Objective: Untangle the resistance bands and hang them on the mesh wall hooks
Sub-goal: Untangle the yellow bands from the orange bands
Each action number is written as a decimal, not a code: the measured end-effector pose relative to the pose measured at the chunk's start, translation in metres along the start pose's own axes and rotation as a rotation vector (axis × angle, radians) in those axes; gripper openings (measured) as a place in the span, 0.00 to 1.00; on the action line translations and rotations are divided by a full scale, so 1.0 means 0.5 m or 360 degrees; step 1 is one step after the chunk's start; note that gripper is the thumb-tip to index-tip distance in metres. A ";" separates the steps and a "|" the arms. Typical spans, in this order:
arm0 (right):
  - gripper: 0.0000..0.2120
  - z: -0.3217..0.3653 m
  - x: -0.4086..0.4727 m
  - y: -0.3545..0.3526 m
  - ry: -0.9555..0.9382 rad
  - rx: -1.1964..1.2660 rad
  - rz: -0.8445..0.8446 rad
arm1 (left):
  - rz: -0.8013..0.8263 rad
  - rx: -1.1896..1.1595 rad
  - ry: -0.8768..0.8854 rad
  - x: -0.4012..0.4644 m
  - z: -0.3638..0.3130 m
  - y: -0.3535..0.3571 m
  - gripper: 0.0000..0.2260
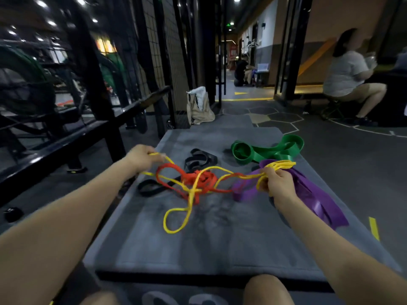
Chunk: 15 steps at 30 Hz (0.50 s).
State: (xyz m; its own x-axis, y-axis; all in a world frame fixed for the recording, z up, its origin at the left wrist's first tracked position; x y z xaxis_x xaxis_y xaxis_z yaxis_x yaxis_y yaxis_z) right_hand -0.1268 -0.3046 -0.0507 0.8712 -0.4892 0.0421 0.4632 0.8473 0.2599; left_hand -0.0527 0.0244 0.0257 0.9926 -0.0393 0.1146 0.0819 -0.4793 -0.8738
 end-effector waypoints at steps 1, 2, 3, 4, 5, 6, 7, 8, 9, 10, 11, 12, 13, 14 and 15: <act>0.13 0.003 -0.002 0.011 -0.0003 -0.0007 0.0016 | -0.0150 -0.0119 -0.0029 -0.003 0.003 -0.023 0.10; 0.12 0.006 -0.004 0.022 -0.0017 -0.0037 0.0018 | -0.0287 -0.0219 -0.0046 -0.010 0.003 -0.048 0.11; 0.11 0.010 -0.006 0.032 -0.0037 -0.0087 0.0014 | -0.0403 -0.0282 -0.0049 -0.017 0.003 -0.072 0.11; 0.11 0.014 -0.007 0.041 -0.0062 -0.0145 0.0013 | -0.0508 -0.0324 -0.0047 -0.026 0.001 -0.095 0.11; 0.11 0.017 -0.010 0.049 -0.0082 -0.0205 0.0019 | -0.0595 -0.0375 -0.0052 -0.035 -0.001 -0.116 0.11; 0.11 0.020 -0.015 0.056 -0.0104 -0.0260 0.0030 | -0.0654 -0.0439 -0.0071 -0.048 -0.005 -0.133 0.12; 0.11 0.023 -0.020 0.062 -0.0134 -0.0317 0.0038 | -0.0702 -0.0507 -0.0085 -0.057 -0.006 -0.148 0.12; 0.11 0.024 -0.025 0.066 -0.0170 -0.0369 0.0035 | -0.0733 -0.0552 -0.0094 -0.067 -0.006 -0.156 0.11; 0.11 0.024 -0.030 0.069 -0.0188 -0.0407 0.0025 | -0.0742 -0.0567 -0.0107 -0.076 -0.004 -0.159 0.11; 0.12 0.023 -0.036 0.070 -0.0196 -0.0439 0.0020 | -0.0735 -0.0556 -0.0116 -0.084 -0.002 -0.158 0.11; 0.12 0.022 -0.041 0.070 -0.0187 -0.0471 0.0030 | -0.0710 -0.0517 -0.0116 -0.089 0.003 -0.152 0.11; 0.13 0.021 -0.045 0.068 -0.0173 -0.0498 0.0051 | -0.0666 -0.0452 -0.0122 -0.093 0.010 -0.142 0.11; 0.13 0.020 -0.048 0.065 -0.0146 -0.0515 0.0070 | -0.0609 -0.0369 -0.0136 -0.096 0.019 -0.128 0.11; 0.14 0.019 -0.052 0.061 -0.0128 -0.0537 0.0082 | -0.0561 -0.0299 -0.0161 -0.101 0.026 -0.114 0.11; 0.15 0.018 -0.056 0.057 -0.0113 -0.0569 0.0084 | -0.0524 -0.0268 -0.0189 -0.102 0.035 -0.098 0.12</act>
State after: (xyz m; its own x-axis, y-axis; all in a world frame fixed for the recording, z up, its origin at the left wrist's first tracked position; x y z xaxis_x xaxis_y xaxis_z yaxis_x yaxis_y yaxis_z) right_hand -0.1396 -0.2688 -0.0357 0.8878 -0.4453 0.1165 0.4565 0.8844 -0.0977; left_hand -0.1055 0.0652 0.0542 0.9199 0.2377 0.3119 0.3919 -0.5868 -0.7086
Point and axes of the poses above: each hand's wrist, its own x-axis towards the middle knuckle, its own y-axis out of the palm, z = x × y, the point moved 2 cm from there along x, towards the middle knuckle, and after that the axes turned 13 degrees about x, right-handed, at the moved point
